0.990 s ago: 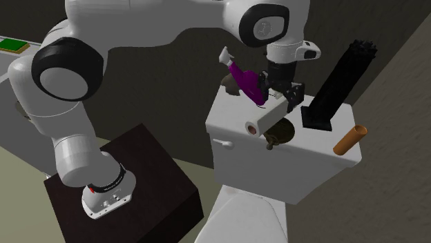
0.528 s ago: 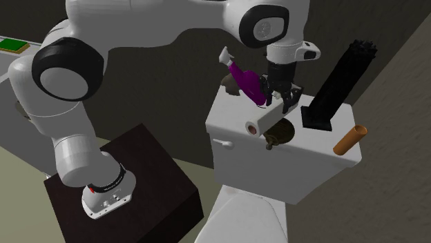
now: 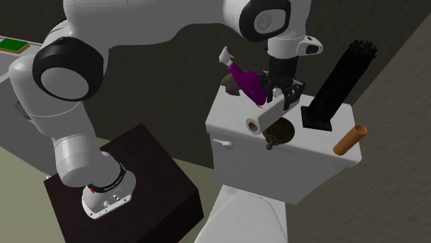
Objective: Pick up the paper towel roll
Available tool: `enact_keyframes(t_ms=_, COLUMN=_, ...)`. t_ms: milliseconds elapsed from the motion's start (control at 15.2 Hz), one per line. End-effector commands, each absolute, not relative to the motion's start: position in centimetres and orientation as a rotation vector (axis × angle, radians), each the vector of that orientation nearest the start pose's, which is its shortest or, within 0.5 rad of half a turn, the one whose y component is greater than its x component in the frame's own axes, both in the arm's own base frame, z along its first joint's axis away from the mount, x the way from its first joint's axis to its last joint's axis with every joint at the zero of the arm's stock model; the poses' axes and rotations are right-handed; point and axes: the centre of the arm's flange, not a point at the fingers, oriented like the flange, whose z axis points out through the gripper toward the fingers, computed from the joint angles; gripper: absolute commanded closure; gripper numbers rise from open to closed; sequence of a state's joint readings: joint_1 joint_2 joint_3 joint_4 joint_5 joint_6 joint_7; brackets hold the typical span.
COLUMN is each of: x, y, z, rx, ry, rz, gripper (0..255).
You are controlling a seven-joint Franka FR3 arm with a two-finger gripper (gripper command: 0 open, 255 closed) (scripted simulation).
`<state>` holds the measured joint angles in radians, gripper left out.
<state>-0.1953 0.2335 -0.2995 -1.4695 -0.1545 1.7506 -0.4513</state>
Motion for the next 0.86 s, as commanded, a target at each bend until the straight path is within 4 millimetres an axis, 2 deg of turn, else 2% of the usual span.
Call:
enact_keyframes(t_ms=0, x=56.2, y=-29.7, z=56.8, rx=-3.363, ry=0.018, rz=0.083, gripper=255)
enact_keyframes(t_ms=660, x=56.2, y=-29.7, z=62.1, rx=-3.363, ry=0.018, rz=0.083, gripper=255)
enact_keyframes(t_ms=792, x=56.2, y=-29.7, z=62.2, rx=-3.363, ry=0.018, rz=0.083, gripper=255)
